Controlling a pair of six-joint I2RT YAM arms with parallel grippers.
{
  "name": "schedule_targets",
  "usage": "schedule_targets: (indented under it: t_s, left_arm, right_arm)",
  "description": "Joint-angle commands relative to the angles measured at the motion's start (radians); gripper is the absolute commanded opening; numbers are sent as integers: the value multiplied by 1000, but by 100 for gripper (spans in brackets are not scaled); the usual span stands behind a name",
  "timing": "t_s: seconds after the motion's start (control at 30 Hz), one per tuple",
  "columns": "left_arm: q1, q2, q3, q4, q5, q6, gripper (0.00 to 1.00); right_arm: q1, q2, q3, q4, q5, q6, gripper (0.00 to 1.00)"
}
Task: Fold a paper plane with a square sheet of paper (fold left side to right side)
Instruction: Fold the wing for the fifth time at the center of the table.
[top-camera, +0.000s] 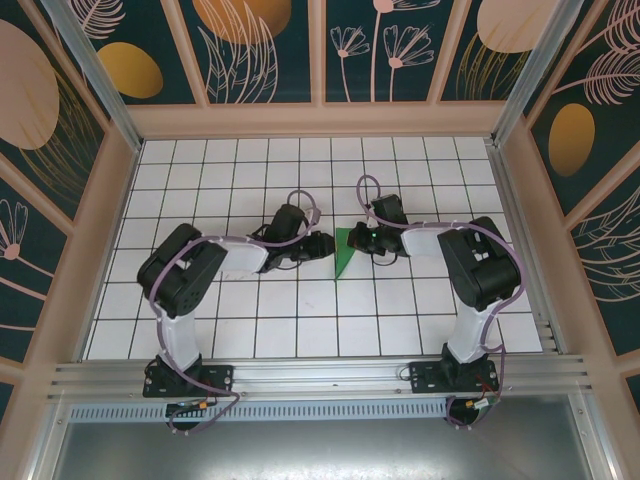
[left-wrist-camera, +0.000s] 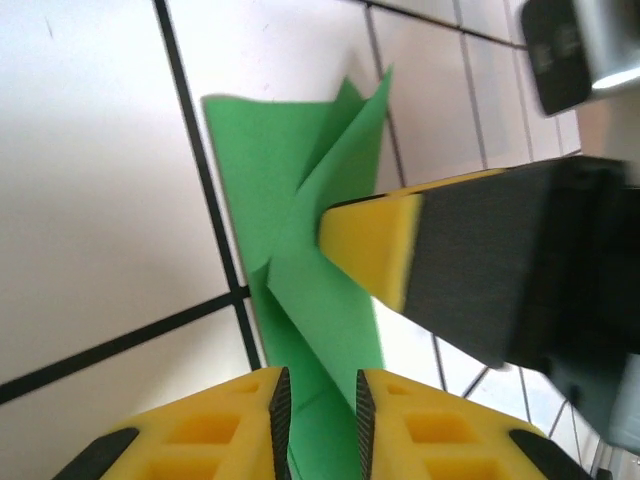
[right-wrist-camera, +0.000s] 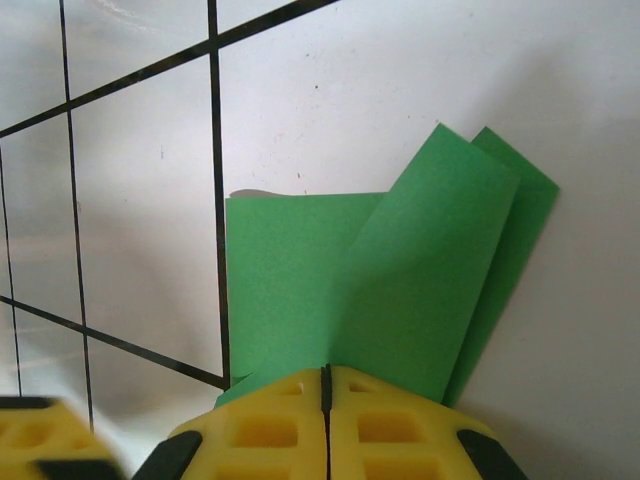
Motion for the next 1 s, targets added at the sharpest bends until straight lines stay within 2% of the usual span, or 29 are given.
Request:
schedule_targets:
  t_s: [0.0,0.1,0.3,0.97]
  left_arm:
    - [4,-98,-26,-60,-8,46,27]
    - [-2,-119,-45,-30,89,23,22]
    - [-60,-81,-46,38,244,-27,21]
    - [-98,46,-65,110,258,-76,23]
  right_arm:
    - [-5,45,-49,-117,66,-8,8]
    - [-5,44,-46,-111,61,-8,8]
    - [-3,50,-47,-109,60,-8,8]
    - [1,55,-35,-124,61,-16,8]
